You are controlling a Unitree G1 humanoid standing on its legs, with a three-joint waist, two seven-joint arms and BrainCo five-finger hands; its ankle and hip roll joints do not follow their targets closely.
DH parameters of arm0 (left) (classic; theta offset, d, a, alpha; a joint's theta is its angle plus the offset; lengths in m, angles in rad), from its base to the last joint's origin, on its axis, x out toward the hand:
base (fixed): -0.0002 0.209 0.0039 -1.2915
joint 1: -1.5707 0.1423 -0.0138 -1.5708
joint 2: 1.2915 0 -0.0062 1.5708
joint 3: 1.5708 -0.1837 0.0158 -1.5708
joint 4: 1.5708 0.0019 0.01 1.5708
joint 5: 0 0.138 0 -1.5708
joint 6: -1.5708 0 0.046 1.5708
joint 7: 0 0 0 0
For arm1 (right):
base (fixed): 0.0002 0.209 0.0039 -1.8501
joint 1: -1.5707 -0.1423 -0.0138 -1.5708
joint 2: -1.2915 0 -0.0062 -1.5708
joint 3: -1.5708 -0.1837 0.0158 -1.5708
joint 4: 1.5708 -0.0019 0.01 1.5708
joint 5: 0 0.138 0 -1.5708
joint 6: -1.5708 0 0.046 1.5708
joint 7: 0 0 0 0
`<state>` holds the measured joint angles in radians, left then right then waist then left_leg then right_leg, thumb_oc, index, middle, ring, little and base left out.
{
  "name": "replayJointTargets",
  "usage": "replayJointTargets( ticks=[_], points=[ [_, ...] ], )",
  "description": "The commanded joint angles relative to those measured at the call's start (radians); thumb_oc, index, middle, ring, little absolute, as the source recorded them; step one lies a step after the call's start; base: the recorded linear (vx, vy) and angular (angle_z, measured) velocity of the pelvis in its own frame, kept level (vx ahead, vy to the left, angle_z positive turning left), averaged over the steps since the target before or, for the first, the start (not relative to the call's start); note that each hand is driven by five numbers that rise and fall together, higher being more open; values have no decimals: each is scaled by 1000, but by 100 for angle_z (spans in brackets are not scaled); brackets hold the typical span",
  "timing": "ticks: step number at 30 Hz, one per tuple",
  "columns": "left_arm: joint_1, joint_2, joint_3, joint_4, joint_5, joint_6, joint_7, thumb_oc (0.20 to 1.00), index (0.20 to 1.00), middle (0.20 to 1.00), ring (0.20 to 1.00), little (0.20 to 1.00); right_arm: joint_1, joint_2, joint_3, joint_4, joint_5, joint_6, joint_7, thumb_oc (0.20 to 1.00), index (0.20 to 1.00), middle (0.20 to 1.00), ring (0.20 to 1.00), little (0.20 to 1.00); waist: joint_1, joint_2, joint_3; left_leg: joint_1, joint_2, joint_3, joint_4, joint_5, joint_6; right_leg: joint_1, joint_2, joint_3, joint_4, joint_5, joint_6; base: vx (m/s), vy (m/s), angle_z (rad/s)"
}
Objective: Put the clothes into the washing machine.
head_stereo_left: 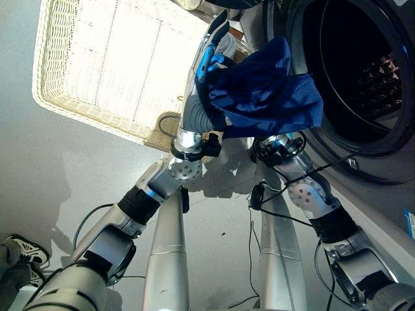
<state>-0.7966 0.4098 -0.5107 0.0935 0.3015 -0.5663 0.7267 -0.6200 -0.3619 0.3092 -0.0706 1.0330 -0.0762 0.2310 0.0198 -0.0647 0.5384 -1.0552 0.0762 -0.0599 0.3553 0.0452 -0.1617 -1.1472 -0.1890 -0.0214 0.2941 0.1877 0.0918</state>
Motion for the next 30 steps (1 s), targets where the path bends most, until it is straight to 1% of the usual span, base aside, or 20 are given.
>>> replayJointTargets(
  ticks=[1,3,4,5,6,7,11,14,17,21,23,27,28,30],
  points=[
    [41,0,31,-41,13,34,11,1000,1000,1000,1000,1000,-1,61,0,-185,26,-112,64,200,200,200,200,200,-18,41,-18,6,-42,-64,-77,82,75,28,-7,-46,28,21,95,0,0,0],
    [43,2,35,-40,12,35,16,1000,1000,1000,1000,1000,0,61,-6,-184,28,-119,64,200,200,200,200,200,-18,40,-18,6,-41,-64,-77,81,76,29,-7,-47,28,21,95,0,0,0],
    [47,5,51,-32,-9,36,42,1000,1000,1000,1000,1000,-3,61,-33,-179,28,-152,52,200,200,200,200,200,-19,39,-18,10,-40,-62,-76,81,75,34,-7,-48,27,22,95,0,0,0],
    [53,4,64,-23,-29,21,75,1000,1000,1000,1000,1000,-2,61,-51,-169,36,-179,36,200,200,200,200,200,-20,40,-18,10,-38,-63,-74,82,74,34,-8,-47,30,21,96,0,0,0],
    [54,3,65,-22,-30,18,78,1000,1000,1000,1000,1000,-2,61,-53,-168,37,-180,35,200,200,200,200,200,-20,40,-18,10,-38,-63,-74,81,74,34,-8,-47,30,21,96,0,0,0],
    [60,-6,81,-15,-66,10,93,1000,1000,1000,1000,1000,-1,71,-69,-161,51,-190,14,200,200,200,200,200,-19,41,-18,12,-37,-64,-75,82,74,35,-8,-46,33,19,95,0,0,0],
    [80,-33,113,4,-137,-32,128,1000,1000,1000,1000,1000,6,96,-96,-143,80,-194,-17,200,200,200,200,200,-18,43,-18,11,-37,-64,-76,82,74,33,-9,-44,36,16,95,0,0,0],
    [94,-43,130,8,-167,-36,149,1000,1000,1000,1000,1000,13,105,-113,-131,115,-199,-33,200,200,200,200,200,-17,45,-18,11,-36,-66,-78,84,73,33,-11,-44,37,17,95,0,0,0],
    [100,-44,143,19,-169,-36,163,1000,1000,1000,1000,1000,11,103,-129,-121,132,-206,-48,200,200,200,200,200,-15,47,-18,14,-36,-66,-81,85,72,36,-11,-45,35,17,95,0,0,0],
    [93,-25,165,61,-173,-19,173,1000,1000,1000,1000,1000,-4,78,-170,-80,190,-260,-63,200,200,200,200,200,-14,50,-18,22,-32,-65,-84,87,68,44,-14,-46,32,18,96,0,0,0],
    [87,-11,168,74,-167,-8,179,1000,1000,1000,1000,1000,-8,66,-182,-65,196,-271,-57,200,200,200,200,200,-14,50,-18,25,-31,-63,-86,87,65,47,-13,-46,32,18,96,0,0,0],
    [74,4,164,109,-153,17,211,1000,1000,1000,1000,1000,-17,53,-189,-37,200,-260,-60,200,200,200,200,200,-17,48,-18,25,-26,-61,-82,87,61,48,-12,-45,34,17,97,0,0,0],
    [66,10,167,138,-160,27,237,1000,1000,1000,1000,1000,-23,43,-193,-10,211,-237,-79,200,200,200,200,200,-19,45,-18,29,-22,-59,-85,88,59,51,-11,-45,33,17,98,0,0,0],
    [59,9,173,178,-177,17,258,1000,1000,1000,1000,1000,-29,32,-198,35,235,-208,-88,200,200,200,200,200,-21,45,-18,31,-19,-55,-88,89,56,53,-8,-44,32,15,97,-6,32,-1]
  ],
)
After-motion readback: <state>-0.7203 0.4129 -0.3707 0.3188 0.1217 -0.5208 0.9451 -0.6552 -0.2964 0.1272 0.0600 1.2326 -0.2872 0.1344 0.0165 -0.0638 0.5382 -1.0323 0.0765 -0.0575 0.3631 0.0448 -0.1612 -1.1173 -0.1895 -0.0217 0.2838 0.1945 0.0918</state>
